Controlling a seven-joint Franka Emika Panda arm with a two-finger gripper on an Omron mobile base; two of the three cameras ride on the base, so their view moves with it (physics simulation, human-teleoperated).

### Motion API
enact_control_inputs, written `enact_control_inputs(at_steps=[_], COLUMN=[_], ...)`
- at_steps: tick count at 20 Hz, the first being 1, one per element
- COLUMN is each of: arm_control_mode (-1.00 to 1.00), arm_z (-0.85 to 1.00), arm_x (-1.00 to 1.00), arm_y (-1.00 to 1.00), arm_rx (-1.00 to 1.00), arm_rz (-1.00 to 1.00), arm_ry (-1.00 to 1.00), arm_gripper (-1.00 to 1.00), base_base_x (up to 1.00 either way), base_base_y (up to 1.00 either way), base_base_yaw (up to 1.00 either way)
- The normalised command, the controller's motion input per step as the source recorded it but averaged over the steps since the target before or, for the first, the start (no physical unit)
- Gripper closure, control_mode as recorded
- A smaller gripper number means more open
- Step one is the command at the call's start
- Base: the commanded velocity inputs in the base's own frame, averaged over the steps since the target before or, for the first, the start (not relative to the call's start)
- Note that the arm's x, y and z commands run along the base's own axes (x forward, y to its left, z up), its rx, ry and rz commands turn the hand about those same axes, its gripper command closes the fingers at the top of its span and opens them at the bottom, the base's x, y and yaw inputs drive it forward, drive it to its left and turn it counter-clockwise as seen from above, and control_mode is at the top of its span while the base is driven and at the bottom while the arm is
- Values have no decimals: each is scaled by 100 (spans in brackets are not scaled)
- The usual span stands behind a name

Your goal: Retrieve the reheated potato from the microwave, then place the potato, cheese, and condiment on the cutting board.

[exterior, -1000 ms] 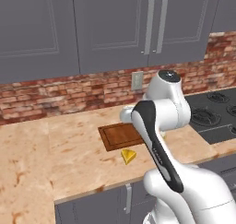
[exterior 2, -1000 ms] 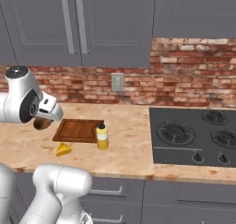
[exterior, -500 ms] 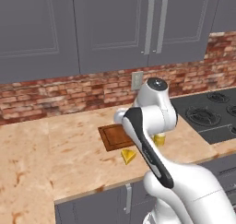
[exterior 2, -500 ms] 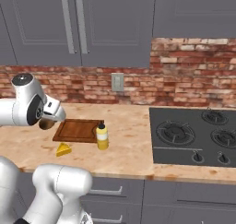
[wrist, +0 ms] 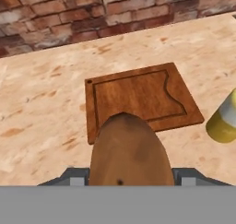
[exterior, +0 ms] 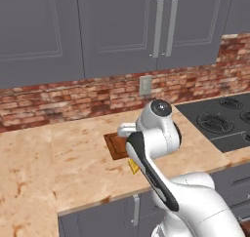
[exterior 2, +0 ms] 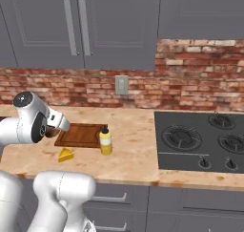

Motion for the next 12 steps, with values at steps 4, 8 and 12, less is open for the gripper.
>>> enact_control_inputs(at_steps=[4,8,12], arm_control_mode=[-100,-100,-100], arm_z=[-20,-18,-19], arm_x=[54,48,40], arm_y=[18,21,10], arm_rx=[0,0,7], arm_rz=[-10,-9,-8], arm_ry=[8,10,5], arm_gripper=[100,100,100], base_base_x=[0,0,0], base_base_y=[0,0,0], base_base_yaw=[0,0,0])
